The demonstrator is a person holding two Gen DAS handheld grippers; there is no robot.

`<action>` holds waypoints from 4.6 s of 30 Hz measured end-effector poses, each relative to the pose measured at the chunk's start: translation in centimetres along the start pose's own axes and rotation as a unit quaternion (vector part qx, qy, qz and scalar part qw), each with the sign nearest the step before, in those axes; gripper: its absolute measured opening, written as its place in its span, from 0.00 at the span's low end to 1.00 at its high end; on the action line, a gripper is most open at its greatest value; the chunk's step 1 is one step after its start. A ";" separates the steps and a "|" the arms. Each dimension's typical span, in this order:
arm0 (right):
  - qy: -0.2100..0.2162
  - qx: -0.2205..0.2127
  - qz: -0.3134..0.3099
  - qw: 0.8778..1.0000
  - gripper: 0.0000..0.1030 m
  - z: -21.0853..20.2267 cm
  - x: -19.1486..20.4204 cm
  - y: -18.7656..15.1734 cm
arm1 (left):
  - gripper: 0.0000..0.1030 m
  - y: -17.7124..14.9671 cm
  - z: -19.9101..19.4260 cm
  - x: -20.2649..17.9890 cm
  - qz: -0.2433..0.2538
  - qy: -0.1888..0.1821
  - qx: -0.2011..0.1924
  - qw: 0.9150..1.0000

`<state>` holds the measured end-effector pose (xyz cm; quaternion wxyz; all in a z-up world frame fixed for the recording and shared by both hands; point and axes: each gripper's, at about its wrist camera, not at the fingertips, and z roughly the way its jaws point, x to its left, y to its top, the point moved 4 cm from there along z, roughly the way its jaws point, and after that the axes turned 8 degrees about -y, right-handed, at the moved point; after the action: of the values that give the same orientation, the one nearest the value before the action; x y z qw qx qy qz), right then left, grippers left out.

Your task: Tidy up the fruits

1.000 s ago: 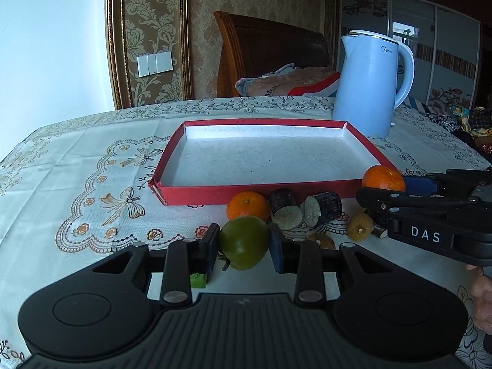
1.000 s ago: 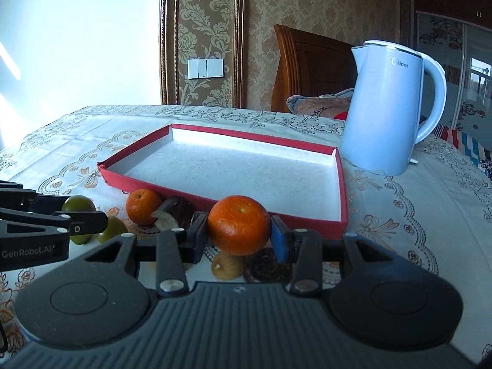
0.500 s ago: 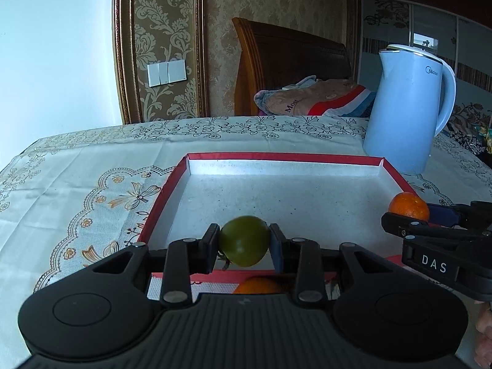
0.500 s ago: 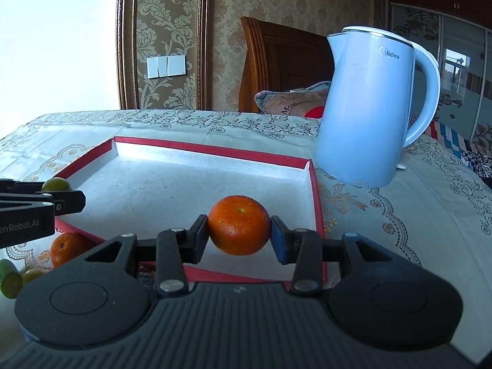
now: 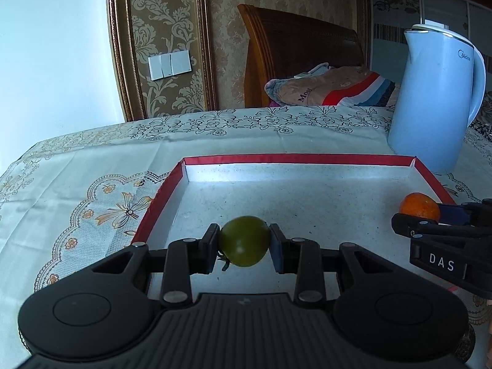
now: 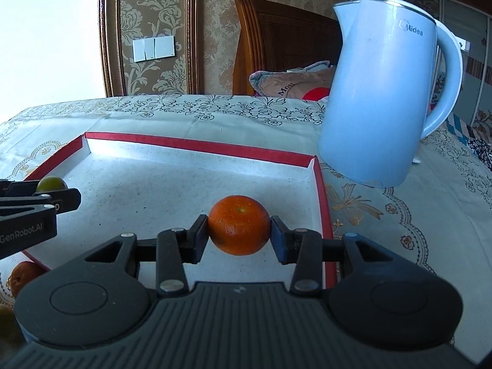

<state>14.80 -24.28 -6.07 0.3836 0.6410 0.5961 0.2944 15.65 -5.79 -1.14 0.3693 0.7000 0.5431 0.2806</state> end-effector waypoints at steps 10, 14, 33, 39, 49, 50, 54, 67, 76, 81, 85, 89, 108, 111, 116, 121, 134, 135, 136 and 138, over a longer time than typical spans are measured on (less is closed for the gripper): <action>-0.002 0.025 0.000 1.000 0.39 2.4 0.2 0.3 | 0.33 0.5 2.6 0.2 -0.011 0.008 0.033 0.999; -0.003 0.027 0.003 1.000 0.39 2.8 0.2 0.5 | 0.33 0.6 3.0 0.4 -0.018 0.012 0.040 0.999; -0.002 0.022 0.009 1.000 0.47 3.1 0.1 1.0 | 0.35 0.7 3.9 0.8 -0.035 0.010 0.065 0.997; -0.003 0.004 0.013 1.000 0.57 2.3 0.1 1.3 | 0.47 0.7 3.5 0.6 -0.035 0.002 0.055 0.998; -0.006 -0.012 0.029 0.999 0.75 1.5 -0.5 1.4 | 0.54 1.0 2.2 0.1 -0.020 0.009 0.027 0.999; -0.005 -0.013 0.030 0.999 0.75 1.4 -0.6 1.5 | 0.57 1.0 2.1 0.2 -0.021 0.008 0.023 0.999; -0.002 -0.015 0.033 0.999 0.81 1.1 -0.6 1.3 | 0.57 0.9 1.4 0.2 -0.018 0.016 0.013 1.000; -0.005 -0.027 0.041 0.999 0.93 -0.4 -1.2 0.5 | 0.57 0.1 -1.6 -0.1 -0.011 0.016 -0.019 1.000; 0.005 -0.029 0.053 0.998 0.96 -2.0 -1.7 -0.7 | 0.63 -1.4 -4.2 -0.1 -0.015 0.010 -0.036 0.999; 0.010 -0.029 0.060 0.998 0.96 -3.0 -2.0 -1.7 | 0.63 -2.6 -5.3 0.1 -0.017 0.007 -0.037 0.999; 0.012 -0.030 0.066 0.997 0.97 -3.8 -2.3 -2.3 | 0.63 -3.8 -6.5 0.7 -0.026 -0.001 -0.036 0.999; 0.019 -0.025 0.079 0.996 0.97 -4.5 -2.9 -3.2 | 0.63 -4.8 -7.9 1.5 -0.038 -0.008 -0.039 0.998; 0.024 -0.010 0.109 0.994 0.97 -6.7 -4.5 -6.5 | 0.63 -9.1 -11.8 6.2 -0.096 -0.012 -0.035 0.995; 0.024 -0.011 0.107 0.994 0.98 -6.7 -4.4 -6.5 | 0.63 -9.3 -11.7 6.5 -0.103 -0.020 -0.024 0.994; 0.024 -0.010 0.109 0.994 0.98 -6.7 -4.3 -6.5 | 0.63 -9.6 -11.7 5.3 -0.063 -0.011 -0.020 0.998; 0.027 -0.008 0.110 0.994 0.98 -6.7 -4.3 -6.6 | 0.63 -10.2 -11.9 5.0 -0.046 -0.009 -0.013 0.999; 0.024 -0.015 0.105 0.994 0.99 -7.0 -4.2 -6.6 | 0.63 -10.5 -10.9 4.8 -0.037 -0.002 0.013 0.999; 0.024 -0.015 0.106 0.994 0.99 -7.0 -4.3 -6.6 | 0.63 -10.5 -10.8 4.9 -0.039 -0.001 0.016 0.999; 0.023 -0.015 0.106 0.994 0.99 -7.0 -4.3 -6.6 | 0.63 -10.6 -10.7 4.9 -0.041 -0.001 0.018 0.999; 0.021 -0.016 0.107 0.994 1.00 -7.0 -4.3 -6.6 | 0.63 -10.6 -10.6 5.0 -0.044 -0.002 0.022 0.999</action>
<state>4.95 -27.56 -7.58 0.3476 0.6886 0.5272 0.3564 2.64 2.79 -3.84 0.3663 0.6841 0.5786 0.2510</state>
